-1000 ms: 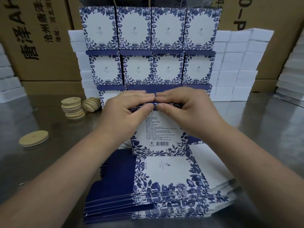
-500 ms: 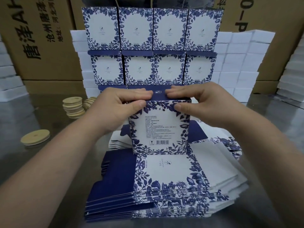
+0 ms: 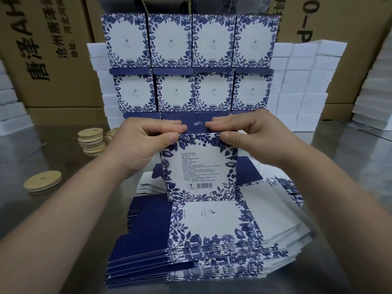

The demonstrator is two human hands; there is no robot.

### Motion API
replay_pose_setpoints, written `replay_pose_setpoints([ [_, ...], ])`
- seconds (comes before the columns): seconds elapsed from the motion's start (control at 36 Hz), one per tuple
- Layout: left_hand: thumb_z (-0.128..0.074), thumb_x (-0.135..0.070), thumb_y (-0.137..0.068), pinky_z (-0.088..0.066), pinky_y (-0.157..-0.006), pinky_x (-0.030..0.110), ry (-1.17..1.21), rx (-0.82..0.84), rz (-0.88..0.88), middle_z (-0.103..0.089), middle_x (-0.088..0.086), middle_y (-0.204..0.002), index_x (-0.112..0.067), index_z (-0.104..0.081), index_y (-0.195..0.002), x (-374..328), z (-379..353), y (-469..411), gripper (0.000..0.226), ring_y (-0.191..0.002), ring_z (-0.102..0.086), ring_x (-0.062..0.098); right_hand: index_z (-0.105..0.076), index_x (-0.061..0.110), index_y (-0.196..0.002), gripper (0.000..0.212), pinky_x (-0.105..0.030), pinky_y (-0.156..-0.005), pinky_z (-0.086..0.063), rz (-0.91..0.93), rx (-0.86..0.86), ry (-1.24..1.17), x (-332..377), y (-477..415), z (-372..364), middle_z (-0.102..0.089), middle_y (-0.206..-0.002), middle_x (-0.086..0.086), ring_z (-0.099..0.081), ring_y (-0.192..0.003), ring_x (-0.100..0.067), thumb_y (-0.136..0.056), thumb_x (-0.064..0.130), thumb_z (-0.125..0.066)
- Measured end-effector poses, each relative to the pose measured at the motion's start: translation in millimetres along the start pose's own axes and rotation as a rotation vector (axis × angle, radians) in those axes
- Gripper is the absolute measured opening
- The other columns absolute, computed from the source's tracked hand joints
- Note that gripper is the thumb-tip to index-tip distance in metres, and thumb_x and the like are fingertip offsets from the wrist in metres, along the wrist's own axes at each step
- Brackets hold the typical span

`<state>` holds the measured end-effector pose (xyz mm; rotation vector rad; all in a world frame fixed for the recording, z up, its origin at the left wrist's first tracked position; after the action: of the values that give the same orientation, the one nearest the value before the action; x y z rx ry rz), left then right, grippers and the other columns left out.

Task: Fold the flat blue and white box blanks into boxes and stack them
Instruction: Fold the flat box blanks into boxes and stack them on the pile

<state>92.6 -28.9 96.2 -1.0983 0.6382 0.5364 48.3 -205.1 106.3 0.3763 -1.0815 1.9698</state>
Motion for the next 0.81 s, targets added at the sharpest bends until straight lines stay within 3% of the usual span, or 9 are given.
replay_pose_setpoints([
  [0.11, -0.063, 0.006, -0.078, -0.045, -0.078, 0.006, 0.012, 0.024, 0.009, -0.069, -0.025, -0.078, -0.021, -0.070, -0.088, 1, 1, -2, 0.030, -0.092, -0.063, -0.008, -0.069, 0.034, -0.089, 0.034, -0.006, -0.098, -0.037, -0.051, 0.085, -0.101, -2, 1, 1, -0.066, -0.092, 0.034, -0.047, -0.113, 0.018, -0.085, 0.001, -0.064],
  [0.22, -0.063, 0.006, -0.078, -0.045, -0.078, 0.006, 0.005, 0.022, 0.009, -0.069, -0.025, -0.078, -0.021, -0.070, -0.087, 2, 1, -2, 0.029, -0.092, -0.063, -0.008, -0.071, 0.027, -0.081, 0.031, -0.012, -0.096, -0.043, -0.066, -0.009, -0.160, -4, 1, 5, -0.069, -0.084, 0.026, -0.057, -0.107, 0.010, -0.080, -0.004, -0.067],
  [0.36, -0.063, 0.007, -0.078, -0.045, -0.078, 0.006, 0.031, 0.011, 0.012, -0.070, -0.020, -0.080, -0.021, -0.070, -0.089, 2, 2, -2, 0.031, -0.091, -0.063, -0.008, -0.072, 0.038, -0.070, 0.040, -0.017, -0.090, -0.049, -0.039, -0.060, -0.165, -5, 1, 6, -0.070, -0.081, 0.024, -0.065, -0.096, 0.004, -0.080, -0.002, -0.069],
  [0.47, -0.063, 0.007, -0.078, -0.045, -0.077, 0.006, 0.047, 0.007, 0.018, -0.070, -0.020, -0.081, -0.019, -0.069, -0.092, 3, 3, -1, 0.030, -0.091, -0.063, -0.008, -0.071, 0.036, -0.073, 0.038, -0.024, -0.091, -0.049, -0.010, -0.109, -0.146, -7, 1, 4, -0.070, -0.080, 0.022, -0.066, -0.094, -0.001, -0.080, -0.001, -0.069],
  [0.58, -0.062, 0.006, -0.078, -0.045, -0.078, 0.006, 0.059, 0.013, 0.026, -0.070, -0.023, -0.079, -0.015, -0.069, -0.094, 4, 3, -2, 0.027, -0.094, -0.063, -0.008, -0.075, 0.035, -0.070, 0.028, -0.017, -0.084, -0.048, -0.008, -0.127, -0.303, -5, 0, 4, -0.073, -0.084, 0.017, -0.066, -0.095, -0.002, -0.078, 0.010, -0.066],
  [0.69, -0.062, 0.004, -0.077, -0.045, -0.081, 0.008, 0.066, 0.016, 0.024, -0.071, -0.021, -0.083, -0.016, -0.070, -0.085, 5, 8, -1, 0.023, -0.099, -0.063, -0.004, -0.067, 0.030, -0.098, 0.020, -0.014, -0.093, -0.039, -0.119, -0.398, -0.478, -27, 0, 21, -0.066, -0.114, 0.010, -0.056, -0.111, 0.001, -0.083, 0.021, -0.056],
  [0.81, -0.064, -0.010, -0.068, -0.045, -0.083, 0.009, 0.117, 0.042, 0.011, -0.072, -0.018, -0.087, -0.023, -0.074, -0.083, 4, 6, -1, 0.022, -0.103, -0.062, -0.001, -0.058, 0.030, -0.121, 0.027, -0.038, -0.111, -0.031, -0.489, -0.450, -0.347, -64, 6, 20, -0.053, -0.135, 0.010, -0.046, -0.125, -0.008, -0.097, 0.030, -0.047],
])
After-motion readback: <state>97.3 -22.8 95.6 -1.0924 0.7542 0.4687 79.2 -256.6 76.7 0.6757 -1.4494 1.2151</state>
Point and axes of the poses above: each hand's wrist, its own y-axis away from the middle knuckle, its own z-axis out of the back of the hand, x = y × z, the point moved 7 cm from there along -y, towards the middle knuckle
